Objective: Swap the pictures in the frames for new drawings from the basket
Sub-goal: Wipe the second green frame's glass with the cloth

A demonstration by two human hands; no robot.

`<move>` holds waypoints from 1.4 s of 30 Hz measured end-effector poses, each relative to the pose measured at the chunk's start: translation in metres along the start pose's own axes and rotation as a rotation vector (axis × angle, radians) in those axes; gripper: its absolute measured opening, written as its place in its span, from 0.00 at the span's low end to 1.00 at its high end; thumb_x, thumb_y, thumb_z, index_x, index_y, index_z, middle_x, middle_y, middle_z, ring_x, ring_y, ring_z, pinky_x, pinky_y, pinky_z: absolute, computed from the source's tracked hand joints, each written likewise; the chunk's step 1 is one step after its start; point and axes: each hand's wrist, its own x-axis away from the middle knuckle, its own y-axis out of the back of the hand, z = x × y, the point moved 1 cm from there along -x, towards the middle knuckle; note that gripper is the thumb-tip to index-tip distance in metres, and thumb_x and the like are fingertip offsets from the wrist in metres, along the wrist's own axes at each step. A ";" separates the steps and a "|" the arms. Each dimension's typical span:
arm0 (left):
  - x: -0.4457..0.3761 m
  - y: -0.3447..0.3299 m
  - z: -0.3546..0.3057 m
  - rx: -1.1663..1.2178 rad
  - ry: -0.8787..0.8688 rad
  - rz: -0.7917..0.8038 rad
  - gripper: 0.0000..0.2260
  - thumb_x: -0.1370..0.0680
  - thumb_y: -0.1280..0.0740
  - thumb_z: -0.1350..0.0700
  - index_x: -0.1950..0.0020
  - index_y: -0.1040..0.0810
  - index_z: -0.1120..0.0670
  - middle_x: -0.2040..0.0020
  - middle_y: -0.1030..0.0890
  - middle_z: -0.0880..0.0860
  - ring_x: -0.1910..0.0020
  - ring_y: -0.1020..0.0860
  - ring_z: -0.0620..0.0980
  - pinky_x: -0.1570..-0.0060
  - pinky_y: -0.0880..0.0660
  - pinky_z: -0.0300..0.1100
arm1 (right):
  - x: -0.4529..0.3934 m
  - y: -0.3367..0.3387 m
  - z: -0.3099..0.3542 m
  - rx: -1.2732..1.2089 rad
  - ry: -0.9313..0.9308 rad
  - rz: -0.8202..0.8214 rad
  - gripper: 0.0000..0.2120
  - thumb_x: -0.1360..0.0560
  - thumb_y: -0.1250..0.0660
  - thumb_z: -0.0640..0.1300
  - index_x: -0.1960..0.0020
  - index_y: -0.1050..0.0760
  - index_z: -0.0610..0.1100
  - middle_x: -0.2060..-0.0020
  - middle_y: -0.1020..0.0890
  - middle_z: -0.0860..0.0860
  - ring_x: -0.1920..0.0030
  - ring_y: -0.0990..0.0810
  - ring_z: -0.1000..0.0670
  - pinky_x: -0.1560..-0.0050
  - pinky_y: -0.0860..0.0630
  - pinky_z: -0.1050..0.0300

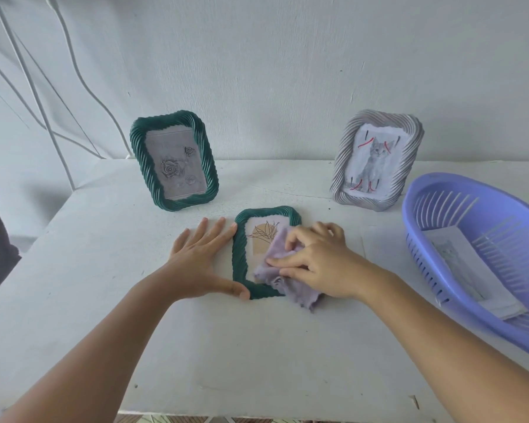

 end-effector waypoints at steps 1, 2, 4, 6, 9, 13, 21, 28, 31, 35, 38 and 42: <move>0.000 0.000 0.000 0.002 0.000 -0.001 0.62 0.46 0.37 0.15 0.20 0.62 0.34 0.19 0.64 0.39 0.22 0.71 0.43 0.21 0.66 0.53 | 0.001 0.002 -0.007 0.013 -0.035 -0.021 0.19 0.21 0.46 0.67 0.33 0.28 0.72 0.45 0.33 0.60 0.45 0.41 0.54 0.34 0.50 0.50; 0.001 0.001 0.000 0.004 0.001 -0.002 0.62 0.46 0.37 0.15 0.20 0.62 0.35 0.19 0.64 0.39 0.22 0.71 0.43 0.21 0.66 0.54 | -0.001 0.002 -0.010 0.042 -0.075 -0.064 0.17 0.20 0.44 0.65 0.33 0.28 0.71 0.45 0.32 0.59 0.45 0.39 0.53 0.34 0.49 0.49; 0.001 0.001 -0.001 0.004 -0.001 0.001 0.62 0.46 0.37 0.15 0.20 0.62 0.34 0.19 0.64 0.39 0.22 0.71 0.43 0.21 0.66 0.54 | -0.011 -0.001 -0.003 0.080 -0.144 -0.158 0.15 0.19 0.40 0.61 0.35 0.24 0.67 0.47 0.30 0.56 0.44 0.35 0.49 0.34 0.44 0.45; 0.001 0.001 -0.001 0.005 -0.003 0.003 0.62 0.46 0.37 0.14 0.20 0.62 0.34 0.19 0.64 0.39 0.22 0.71 0.43 0.21 0.66 0.53 | -0.021 -0.007 0.015 0.039 -0.131 -0.143 0.14 0.19 0.39 0.60 0.36 0.22 0.65 0.47 0.31 0.55 0.44 0.36 0.49 0.33 0.43 0.43; 0.001 0.001 0.000 0.007 0.000 -0.004 0.62 0.47 0.38 0.14 0.20 0.62 0.33 0.19 0.64 0.38 0.22 0.71 0.42 0.21 0.65 0.53 | -0.018 -0.011 0.029 0.001 0.003 -0.046 0.15 0.19 0.43 0.62 0.35 0.24 0.67 0.46 0.31 0.56 0.44 0.38 0.49 0.36 0.48 0.50; 0.000 -0.001 0.001 0.004 0.002 -0.007 0.63 0.47 0.37 0.14 0.20 0.62 0.34 0.19 0.65 0.38 0.22 0.71 0.42 0.21 0.66 0.53 | -0.002 0.002 0.008 -0.037 0.022 0.027 0.15 0.19 0.41 0.63 0.34 0.27 0.71 0.46 0.32 0.59 0.43 0.38 0.51 0.35 0.47 0.51; -0.001 -0.001 0.002 0.003 -0.001 -0.017 0.62 0.46 0.37 0.15 0.20 0.62 0.33 0.19 0.64 0.38 0.22 0.71 0.42 0.21 0.65 0.53 | -0.017 -0.013 0.032 -0.032 0.031 -0.054 0.13 0.20 0.39 0.61 0.38 0.22 0.67 0.49 0.33 0.57 0.47 0.40 0.51 0.40 0.50 0.53; 0.001 0.000 0.000 0.004 0.002 -0.008 0.63 0.46 0.37 0.14 0.20 0.62 0.34 0.19 0.64 0.38 0.22 0.71 0.42 0.21 0.66 0.53 | -0.013 -0.001 0.011 0.002 -0.091 -0.090 0.15 0.20 0.39 0.63 0.35 0.24 0.68 0.47 0.31 0.57 0.43 0.35 0.50 0.33 0.44 0.46; 0.000 0.000 0.000 0.003 0.003 -0.006 0.63 0.47 0.37 0.14 0.20 0.62 0.34 0.19 0.64 0.38 0.22 0.71 0.42 0.22 0.66 0.53 | -0.023 -0.012 0.033 -0.060 -0.112 -0.155 0.14 0.20 0.37 0.61 0.37 0.21 0.64 0.48 0.31 0.56 0.43 0.35 0.50 0.34 0.44 0.45; 0.000 0.000 0.001 -0.004 -0.001 -0.009 0.62 0.46 0.37 0.14 0.20 0.62 0.34 0.19 0.64 0.39 0.22 0.71 0.43 0.22 0.66 0.52 | -0.011 -0.018 0.033 -0.079 -0.044 -0.130 0.14 0.21 0.37 0.63 0.38 0.21 0.66 0.48 0.33 0.58 0.46 0.39 0.53 0.35 0.47 0.48; 0.001 0.000 0.000 0.003 0.002 -0.003 0.63 0.47 0.38 0.14 0.20 0.62 0.34 0.19 0.64 0.39 0.22 0.71 0.43 0.22 0.66 0.53 | -0.004 -0.012 0.022 -0.035 -0.079 -0.142 0.15 0.22 0.38 0.65 0.37 0.23 0.67 0.49 0.33 0.59 0.44 0.36 0.52 0.34 0.47 0.48; 0.002 0.000 0.000 0.014 0.004 -0.009 0.62 0.47 0.37 0.14 0.20 0.61 0.34 0.19 0.64 0.38 0.22 0.70 0.42 0.21 0.66 0.53 | -0.018 -0.013 0.032 -0.030 -0.169 -0.209 0.14 0.22 0.35 0.64 0.40 0.20 0.63 0.49 0.30 0.56 0.42 0.32 0.48 0.35 0.44 0.45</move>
